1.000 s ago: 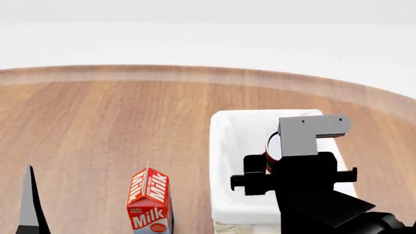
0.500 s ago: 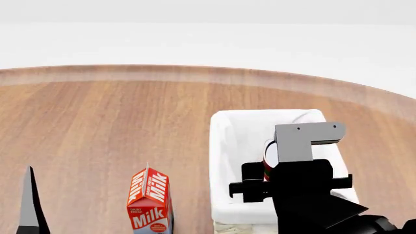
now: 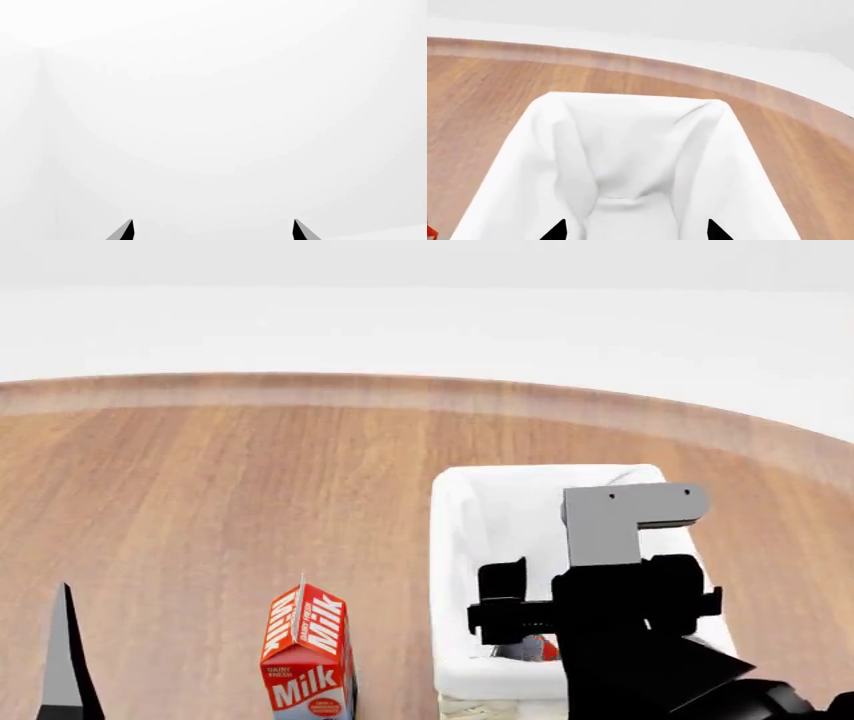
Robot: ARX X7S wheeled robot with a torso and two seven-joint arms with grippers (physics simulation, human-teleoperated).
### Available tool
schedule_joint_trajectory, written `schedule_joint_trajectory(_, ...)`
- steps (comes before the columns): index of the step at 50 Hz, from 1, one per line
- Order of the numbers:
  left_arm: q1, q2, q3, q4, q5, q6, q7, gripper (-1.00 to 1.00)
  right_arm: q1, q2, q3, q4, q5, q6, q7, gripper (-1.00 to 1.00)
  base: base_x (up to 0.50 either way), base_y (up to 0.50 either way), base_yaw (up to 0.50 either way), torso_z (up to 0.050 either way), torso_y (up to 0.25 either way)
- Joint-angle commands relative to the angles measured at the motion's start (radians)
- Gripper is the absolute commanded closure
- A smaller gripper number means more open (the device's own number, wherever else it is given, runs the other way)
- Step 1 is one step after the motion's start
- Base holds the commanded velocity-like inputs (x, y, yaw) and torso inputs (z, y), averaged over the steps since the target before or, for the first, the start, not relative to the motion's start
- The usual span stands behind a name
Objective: Pick up the alphabet soup and the tomato sauce, and put them in the basket.
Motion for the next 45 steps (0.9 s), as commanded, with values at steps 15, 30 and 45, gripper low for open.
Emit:
schedule_joint_trajectory(15,-0.004,-0.005,0.008,-0.008,-0.005,0.005,-0.009,-1.00,-0.010,0.046,0.027,-0.016,-0.357,-0.372,0.224,-1.00,0.00,0.00,0.00,0.000,0.000)
schedule_joint_trajectory(30,-0.004,-0.010,0.009,0.004,-0.006,-0.004,-0.013,-1.00,0.002,0.098,0.072,-0.030,-0.692,-0.610,0.459,-1.00,0.00,0.00,0.00,0.000,0.000)
schedule_joint_trajectory(45,0.000,-0.012,0.015,-0.015,-0.007,0.013,-0.020,-1.00,0.050,0.265,0.276,-0.279,-1.176,-0.638,0.791,-1.00,0.00,0.00,0.00,0.000,0.000)
